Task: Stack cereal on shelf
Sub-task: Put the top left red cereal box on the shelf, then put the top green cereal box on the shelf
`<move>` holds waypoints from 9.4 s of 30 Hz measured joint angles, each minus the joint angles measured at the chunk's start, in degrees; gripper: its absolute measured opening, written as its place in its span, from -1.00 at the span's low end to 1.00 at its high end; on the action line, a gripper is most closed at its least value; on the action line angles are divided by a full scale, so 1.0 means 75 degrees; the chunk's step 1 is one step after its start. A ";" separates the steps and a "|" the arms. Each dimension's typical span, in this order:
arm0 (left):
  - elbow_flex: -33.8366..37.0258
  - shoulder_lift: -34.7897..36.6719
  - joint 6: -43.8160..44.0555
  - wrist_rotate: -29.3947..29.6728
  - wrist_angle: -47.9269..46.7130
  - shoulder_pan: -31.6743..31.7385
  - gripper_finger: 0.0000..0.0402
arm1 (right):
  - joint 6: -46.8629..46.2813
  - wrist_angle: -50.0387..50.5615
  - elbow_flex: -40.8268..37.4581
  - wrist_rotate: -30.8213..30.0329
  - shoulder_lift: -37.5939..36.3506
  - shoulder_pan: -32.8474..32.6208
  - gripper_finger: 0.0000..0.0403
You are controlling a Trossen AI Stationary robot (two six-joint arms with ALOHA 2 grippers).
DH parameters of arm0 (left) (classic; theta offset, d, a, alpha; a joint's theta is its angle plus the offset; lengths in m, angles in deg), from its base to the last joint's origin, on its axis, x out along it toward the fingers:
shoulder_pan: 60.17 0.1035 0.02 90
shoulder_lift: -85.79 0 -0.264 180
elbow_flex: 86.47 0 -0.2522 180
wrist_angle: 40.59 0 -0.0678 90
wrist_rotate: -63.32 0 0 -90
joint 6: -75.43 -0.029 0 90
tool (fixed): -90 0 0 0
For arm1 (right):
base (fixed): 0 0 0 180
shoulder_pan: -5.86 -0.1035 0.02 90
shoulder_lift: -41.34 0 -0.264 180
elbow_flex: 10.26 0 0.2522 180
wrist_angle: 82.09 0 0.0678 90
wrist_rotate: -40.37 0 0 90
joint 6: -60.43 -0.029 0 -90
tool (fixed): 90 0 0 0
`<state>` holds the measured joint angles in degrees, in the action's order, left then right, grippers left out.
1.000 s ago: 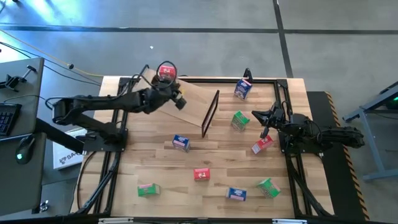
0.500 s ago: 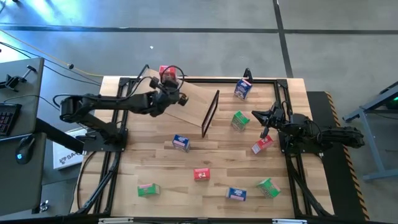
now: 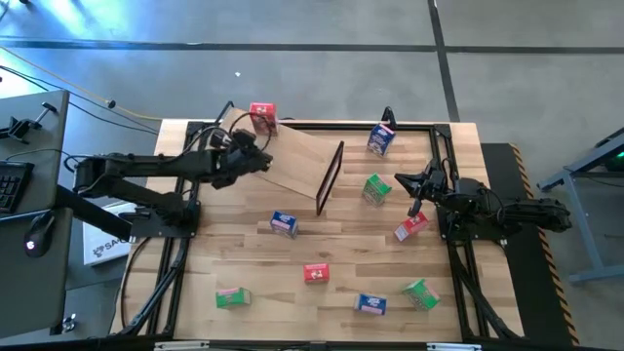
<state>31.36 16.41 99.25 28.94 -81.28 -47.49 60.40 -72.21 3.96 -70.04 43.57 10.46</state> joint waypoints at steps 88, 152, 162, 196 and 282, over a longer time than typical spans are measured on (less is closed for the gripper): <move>0.4264 0.3190 -0.2872 -0.7155 0.7242 0.0716 -0.91 | -0.2115 0.0216 0.2138 -0.0258 0.3343 0.0000 0.06; 0.4259 0.3240 -0.3067 -0.7065 0.6541 0.1121 -0.91 | -0.6091 0.8498 0.8883 0.1689 1.0502 -0.0020 -0.18; 0.4259 0.3240 -0.3113 -0.7068 0.6506 0.1161 -0.91 | -0.3502 1.0015 1.2625 0.1834 1.0559 0.0092 -0.18; 0.4259 0.3240 -0.3067 -0.7232 0.6701 0.1158 -0.91 | 0.2075 0.9386 1.7583 0.3609 1.5704 0.2532 -0.18; 0.4261 0.3240 -0.3062 -0.7560 0.6751 0.1157 -0.91 | 0.2020 0.9250 1.7572 0.2376 1.6219 0.2244 -0.99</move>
<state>63.32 40.71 76.28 -27.76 -30.65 -38.81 75.55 -2.83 135.75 -52.22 165.22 27.29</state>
